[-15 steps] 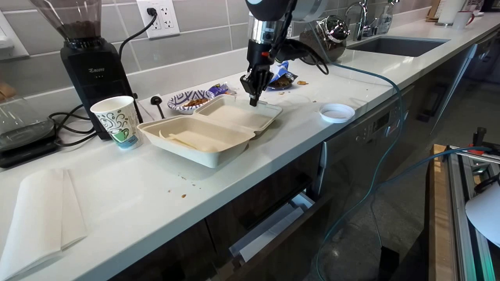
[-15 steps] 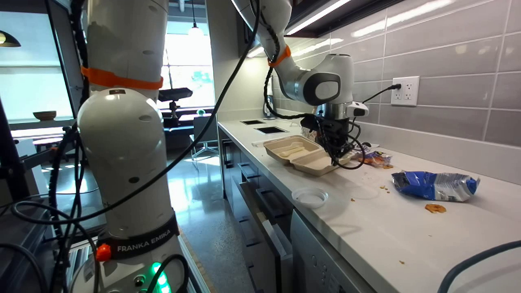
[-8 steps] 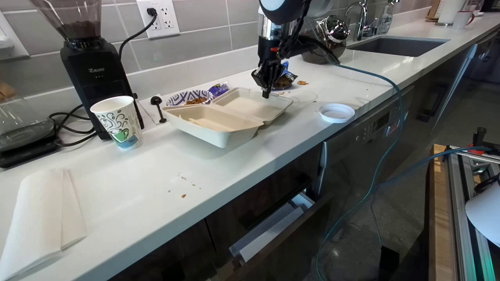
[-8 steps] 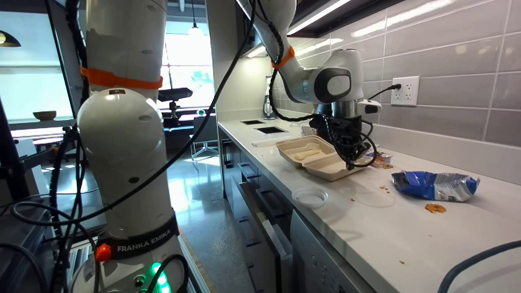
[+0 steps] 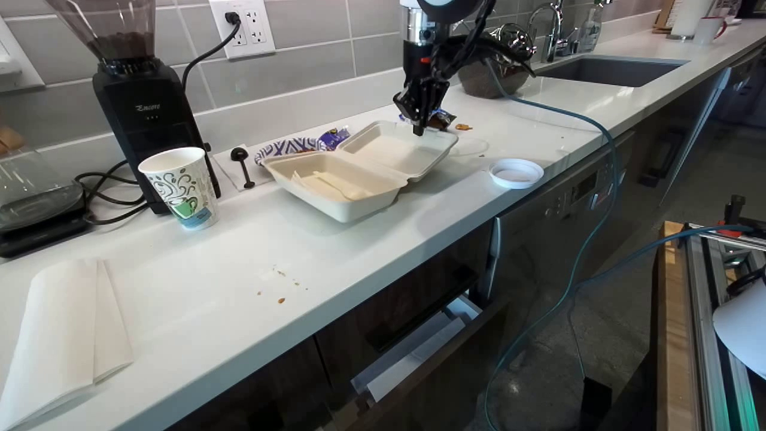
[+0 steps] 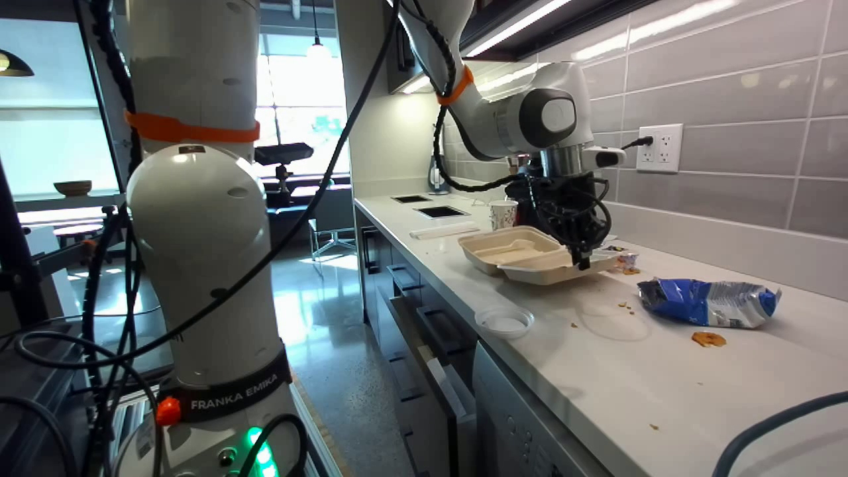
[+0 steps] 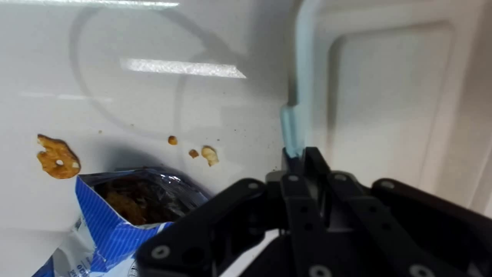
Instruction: Close the takeaway pack
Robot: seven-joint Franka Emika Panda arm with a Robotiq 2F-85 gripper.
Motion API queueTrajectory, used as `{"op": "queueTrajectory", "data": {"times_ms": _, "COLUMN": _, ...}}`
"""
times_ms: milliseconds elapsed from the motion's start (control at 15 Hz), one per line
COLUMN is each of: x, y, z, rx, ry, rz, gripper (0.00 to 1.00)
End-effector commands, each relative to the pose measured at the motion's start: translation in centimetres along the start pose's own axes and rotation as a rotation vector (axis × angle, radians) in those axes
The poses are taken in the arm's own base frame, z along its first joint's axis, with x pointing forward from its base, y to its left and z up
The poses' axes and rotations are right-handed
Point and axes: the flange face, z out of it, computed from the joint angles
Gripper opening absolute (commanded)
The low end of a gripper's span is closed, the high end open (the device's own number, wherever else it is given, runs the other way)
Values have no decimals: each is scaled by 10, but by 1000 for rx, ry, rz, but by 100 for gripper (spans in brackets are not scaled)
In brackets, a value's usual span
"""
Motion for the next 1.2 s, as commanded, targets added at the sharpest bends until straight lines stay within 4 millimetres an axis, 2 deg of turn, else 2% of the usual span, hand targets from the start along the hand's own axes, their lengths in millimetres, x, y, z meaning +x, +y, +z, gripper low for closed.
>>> {"op": "queueTrajectory", "data": {"times_ms": 0, "x": -4, "y": 2, "z": -20, "rx": -7, "ry": -19, "rz": 120, "gripper": 41}}
{"op": "queueTrajectory", "data": {"times_ms": 267, "x": 0, "y": 14, "z": -35, "rx": -16, "ry": -33, "rz": 313, "gripper": 70}}
{"op": "queueTrajectory", "data": {"times_ms": 467, "x": 5, "y": 27, "z": -31, "rx": -21, "ry": -66, "rz": 464, "gripper": 94}}
{"op": "queueTrajectory", "data": {"times_ms": 533, "x": 8, "y": 32, "z": -28, "rx": -28, "ry": -73, "rz": 514, "gripper": 99}}
{"op": "queueTrajectory", "data": {"times_ms": 867, "x": 21, "y": 55, "z": -4, "rx": -43, "ry": -102, "rz": 762, "gripper": 100}}
{"op": "queueTrajectory", "data": {"times_ms": 1133, "x": 32, "y": 60, "z": 22, "rx": -7, "ry": -191, "rz": 940, "gripper": 100}}
